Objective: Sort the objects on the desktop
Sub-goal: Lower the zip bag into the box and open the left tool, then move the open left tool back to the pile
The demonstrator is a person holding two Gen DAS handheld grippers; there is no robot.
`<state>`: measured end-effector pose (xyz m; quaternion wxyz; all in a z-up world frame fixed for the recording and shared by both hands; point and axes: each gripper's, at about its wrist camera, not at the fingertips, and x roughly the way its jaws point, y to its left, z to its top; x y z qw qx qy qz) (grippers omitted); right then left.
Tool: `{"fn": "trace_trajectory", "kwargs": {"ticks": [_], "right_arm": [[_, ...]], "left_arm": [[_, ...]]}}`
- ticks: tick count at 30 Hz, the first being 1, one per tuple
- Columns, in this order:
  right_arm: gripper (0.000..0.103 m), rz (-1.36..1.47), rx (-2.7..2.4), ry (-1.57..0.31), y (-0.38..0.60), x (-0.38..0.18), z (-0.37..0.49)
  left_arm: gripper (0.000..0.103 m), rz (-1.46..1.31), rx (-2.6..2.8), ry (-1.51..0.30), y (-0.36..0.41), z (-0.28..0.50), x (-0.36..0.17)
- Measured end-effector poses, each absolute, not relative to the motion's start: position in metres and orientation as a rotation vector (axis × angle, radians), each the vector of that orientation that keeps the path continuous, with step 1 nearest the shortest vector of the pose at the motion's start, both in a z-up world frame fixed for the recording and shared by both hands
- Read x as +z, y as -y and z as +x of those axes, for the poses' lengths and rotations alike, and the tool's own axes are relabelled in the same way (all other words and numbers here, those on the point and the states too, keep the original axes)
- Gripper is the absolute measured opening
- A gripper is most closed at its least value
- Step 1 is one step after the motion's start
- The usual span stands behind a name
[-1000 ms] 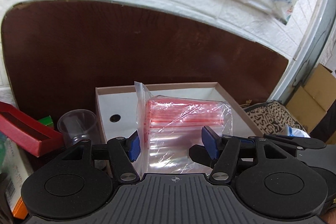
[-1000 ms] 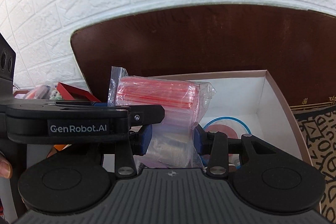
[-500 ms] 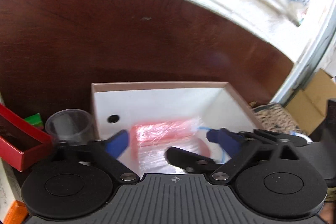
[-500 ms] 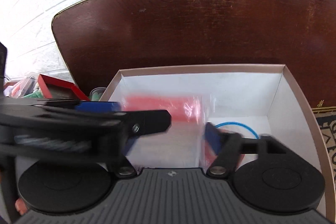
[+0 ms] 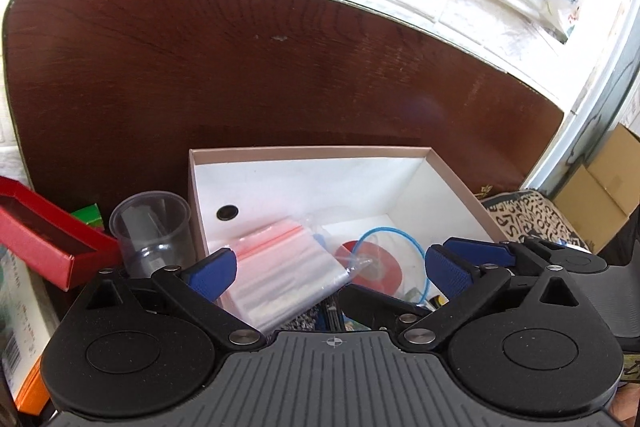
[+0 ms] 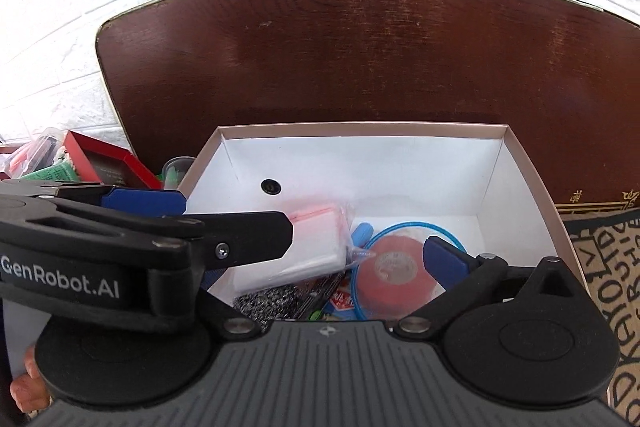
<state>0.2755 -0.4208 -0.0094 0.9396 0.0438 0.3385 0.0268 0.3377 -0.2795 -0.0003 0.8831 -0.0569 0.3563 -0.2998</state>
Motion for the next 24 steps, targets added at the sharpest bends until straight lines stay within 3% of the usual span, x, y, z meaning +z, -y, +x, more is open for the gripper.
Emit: {"fn": "trace_trajectory", "kwargs": {"ticks": [11,24], "right_arm": [[0.103,0.105,0.074,-0.642,0.408,0.021,0.238],[0.103,0.073,0.151,-0.529,0.341,0.046,0.150]], "left_arm": [[0.103,-0.147,-0.611,-0.705,0.263,0.300,0.022],[0.103,-0.152,-0.613,-0.552,0.195,0.190,0.046]]}}
